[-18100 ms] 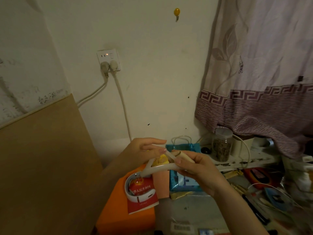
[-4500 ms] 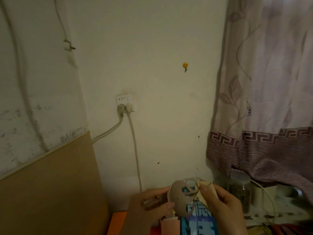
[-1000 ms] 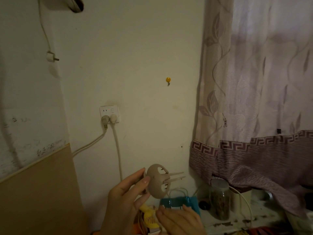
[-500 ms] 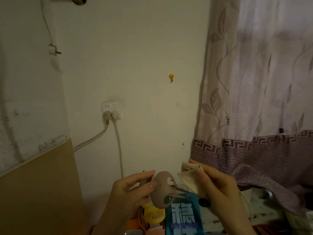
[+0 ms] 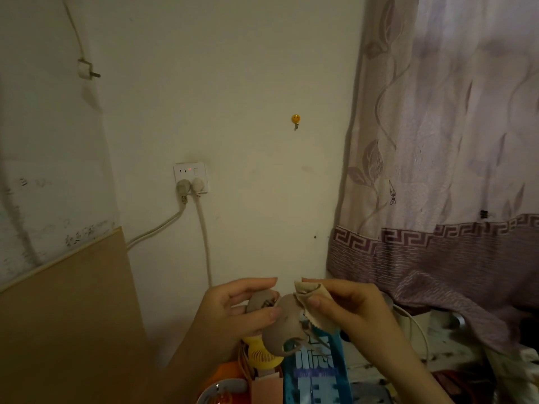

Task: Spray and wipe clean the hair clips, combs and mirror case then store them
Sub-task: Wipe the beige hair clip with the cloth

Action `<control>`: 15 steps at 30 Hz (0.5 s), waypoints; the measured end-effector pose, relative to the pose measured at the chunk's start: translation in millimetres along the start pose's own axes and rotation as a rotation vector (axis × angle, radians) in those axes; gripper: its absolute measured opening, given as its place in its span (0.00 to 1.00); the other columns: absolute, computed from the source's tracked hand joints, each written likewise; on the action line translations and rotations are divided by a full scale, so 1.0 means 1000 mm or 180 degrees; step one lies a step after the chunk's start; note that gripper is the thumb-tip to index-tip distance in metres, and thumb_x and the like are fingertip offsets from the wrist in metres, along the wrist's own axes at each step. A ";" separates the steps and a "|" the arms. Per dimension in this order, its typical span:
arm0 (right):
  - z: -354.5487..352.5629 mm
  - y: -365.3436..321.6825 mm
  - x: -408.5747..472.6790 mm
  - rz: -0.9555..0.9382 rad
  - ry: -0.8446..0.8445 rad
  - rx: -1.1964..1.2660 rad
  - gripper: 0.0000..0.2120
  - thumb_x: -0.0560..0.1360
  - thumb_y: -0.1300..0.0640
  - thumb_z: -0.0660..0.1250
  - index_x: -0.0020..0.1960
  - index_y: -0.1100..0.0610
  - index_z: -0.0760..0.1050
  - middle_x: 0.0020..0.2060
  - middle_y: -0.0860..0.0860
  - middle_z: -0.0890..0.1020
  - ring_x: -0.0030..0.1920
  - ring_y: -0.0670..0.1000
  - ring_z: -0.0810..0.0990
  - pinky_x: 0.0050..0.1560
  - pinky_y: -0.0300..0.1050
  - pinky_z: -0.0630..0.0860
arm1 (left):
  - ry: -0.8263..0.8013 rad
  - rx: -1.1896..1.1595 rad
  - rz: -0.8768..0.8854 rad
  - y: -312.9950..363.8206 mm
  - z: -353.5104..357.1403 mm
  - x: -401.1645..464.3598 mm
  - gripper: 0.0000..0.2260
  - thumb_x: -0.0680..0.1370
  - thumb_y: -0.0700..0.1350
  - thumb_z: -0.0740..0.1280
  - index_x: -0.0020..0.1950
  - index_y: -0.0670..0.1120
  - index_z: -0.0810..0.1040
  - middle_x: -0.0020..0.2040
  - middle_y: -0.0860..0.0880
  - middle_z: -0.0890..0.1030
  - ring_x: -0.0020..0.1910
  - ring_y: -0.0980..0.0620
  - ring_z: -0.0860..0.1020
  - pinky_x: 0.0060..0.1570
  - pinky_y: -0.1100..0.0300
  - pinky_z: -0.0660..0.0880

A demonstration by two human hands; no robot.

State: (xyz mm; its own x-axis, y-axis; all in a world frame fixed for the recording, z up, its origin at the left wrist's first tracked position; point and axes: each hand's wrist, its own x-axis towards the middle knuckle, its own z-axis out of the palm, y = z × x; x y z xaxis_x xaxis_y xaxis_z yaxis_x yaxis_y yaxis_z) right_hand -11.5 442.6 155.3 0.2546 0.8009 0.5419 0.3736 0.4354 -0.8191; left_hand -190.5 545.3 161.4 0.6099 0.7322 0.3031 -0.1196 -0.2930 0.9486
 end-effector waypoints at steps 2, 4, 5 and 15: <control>0.000 0.001 0.000 0.0078 -0.0008 0.0202 0.14 0.66 0.51 0.69 0.51 0.49 0.83 0.48 0.44 0.85 0.51 0.43 0.83 0.47 0.31 0.76 | -0.0069 0.0018 0.0035 0.001 0.000 0.001 0.17 0.68 0.33 0.74 0.53 0.48 0.82 0.45 0.51 0.86 0.38 0.54 0.84 0.30 0.67 0.75; 0.001 0.002 0.000 0.0175 -0.0039 0.0333 0.14 0.66 0.51 0.69 0.50 0.49 0.83 0.48 0.45 0.85 0.50 0.44 0.83 0.47 0.32 0.76 | -0.0146 0.0012 0.0085 0.002 -0.001 0.003 0.19 0.66 0.35 0.75 0.54 0.47 0.82 0.46 0.50 0.86 0.40 0.53 0.84 0.32 0.66 0.76; 0.001 0.002 0.000 0.0234 -0.0059 0.0399 0.13 0.66 0.51 0.69 0.50 0.49 0.84 0.48 0.46 0.86 0.50 0.44 0.83 0.47 0.33 0.76 | -0.0185 0.0020 0.0111 0.001 -0.001 0.003 0.20 0.64 0.37 0.75 0.55 0.47 0.81 0.46 0.50 0.86 0.41 0.52 0.84 0.33 0.66 0.77; 0.003 0.011 -0.003 0.0934 -0.0236 0.1075 0.17 0.66 0.57 0.69 0.53 0.61 0.82 0.42 0.59 0.85 0.41 0.53 0.83 0.42 0.42 0.80 | -0.0516 0.0309 0.0250 0.003 -0.004 0.018 0.25 0.65 0.39 0.76 0.60 0.50 0.78 0.50 0.47 0.85 0.47 0.48 0.84 0.43 0.61 0.79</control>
State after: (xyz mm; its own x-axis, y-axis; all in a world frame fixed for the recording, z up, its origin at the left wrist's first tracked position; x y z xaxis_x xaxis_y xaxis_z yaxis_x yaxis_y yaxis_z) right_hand -11.3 446.0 143.9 0.2371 0.9324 0.2727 -0.0199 0.2854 -0.9582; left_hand -182.6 560.1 170.3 0.7207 0.5986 0.3497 -0.1005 -0.4088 0.9071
